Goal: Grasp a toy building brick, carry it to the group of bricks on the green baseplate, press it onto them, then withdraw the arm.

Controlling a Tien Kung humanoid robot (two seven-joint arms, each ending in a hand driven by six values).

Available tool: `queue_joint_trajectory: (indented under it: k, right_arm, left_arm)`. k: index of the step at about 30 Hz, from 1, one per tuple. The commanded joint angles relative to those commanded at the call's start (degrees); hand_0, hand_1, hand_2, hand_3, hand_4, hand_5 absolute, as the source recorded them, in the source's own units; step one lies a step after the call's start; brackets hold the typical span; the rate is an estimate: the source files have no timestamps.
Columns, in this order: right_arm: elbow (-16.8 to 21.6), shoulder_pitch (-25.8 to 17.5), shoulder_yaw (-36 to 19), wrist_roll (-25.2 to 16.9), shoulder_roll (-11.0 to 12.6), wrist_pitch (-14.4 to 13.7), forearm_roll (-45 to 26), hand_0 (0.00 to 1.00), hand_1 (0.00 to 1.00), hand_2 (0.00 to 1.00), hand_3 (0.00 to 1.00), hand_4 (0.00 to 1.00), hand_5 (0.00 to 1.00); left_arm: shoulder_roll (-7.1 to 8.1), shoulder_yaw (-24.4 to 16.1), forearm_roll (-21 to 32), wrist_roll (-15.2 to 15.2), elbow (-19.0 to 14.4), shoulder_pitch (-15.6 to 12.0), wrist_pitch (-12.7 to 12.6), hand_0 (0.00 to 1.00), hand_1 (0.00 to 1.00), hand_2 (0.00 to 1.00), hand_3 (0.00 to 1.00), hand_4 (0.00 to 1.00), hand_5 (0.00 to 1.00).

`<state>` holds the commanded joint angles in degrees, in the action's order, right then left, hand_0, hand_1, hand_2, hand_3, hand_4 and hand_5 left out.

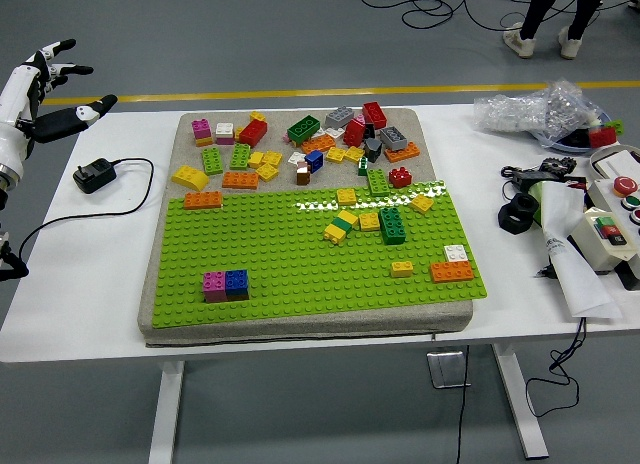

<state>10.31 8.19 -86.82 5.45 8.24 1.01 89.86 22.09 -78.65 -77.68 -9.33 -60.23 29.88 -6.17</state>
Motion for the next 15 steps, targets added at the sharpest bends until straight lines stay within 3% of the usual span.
queue_joint_trajectory:
  k: [2,3,8,9,11,14,15]
  right_arm:
    - [0.0,0.1,0.0,0.0,0.0,0.0,-0.2,0.761,0.676,0.718,0.737,0.998,0.683]
    - [0.0,0.1,0.0,0.0,0.0,-0.1,-0.2,0.761,0.676,0.718,0.737,0.998,0.683]
    - [0.0,0.3,0.1,-0.1,0.1,-0.2,-0.6,0.761,0.676,0.718,0.737,0.998,0.683]
    - [0.0,0.3,0.1,-0.1,0.2,-0.2,-0.7,0.761,0.676,0.718,0.737,0.998,0.683]
    - [0.0,0.4,0.1,-0.1,0.2,-0.2,-0.7,0.761,0.676,0.718,0.737,0.998,0.683]
    - [0.0,0.5,0.2,-0.1,0.3,-0.2,-1.0,0.761,0.676,0.718,0.737,0.998,0.683]
    - [0.0,0.5,0.2,-0.1,0.3,-0.2,-1.1,0.761,0.676,0.718,0.737,0.998,0.683]
  left_arm:
    - [-0.02,0.0,0.3,0.0,0.1,0.2,0.2,0.627,0.761,0.517,0.582,0.312,0.002]
    - [-0.03,0.0,0.3,0.0,0.1,0.3,0.3,0.587,0.714,0.503,0.561,0.241,0.002]
    - [-0.05,0.1,1.3,-0.2,0.5,0.7,2.1,0.587,0.714,0.503,0.561,0.241,0.002]
    - [-0.06,0.3,1.5,-0.4,0.7,0.8,2.6,0.569,0.732,0.559,0.718,0.261,0.002]
    - [-0.07,0.3,1.5,-0.5,0.7,0.9,2.8,0.569,0.732,0.559,0.718,0.261,0.002]
    - [-0.20,0.4,1.9,-1.6,1.7,1.4,5.9,0.569,0.732,0.559,0.718,0.261,0.002]
    - [-0.23,0.4,2.0,-1.8,2.1,1.6,7.7,0.761,0.866,0.793,0.875,0.657,0.002]
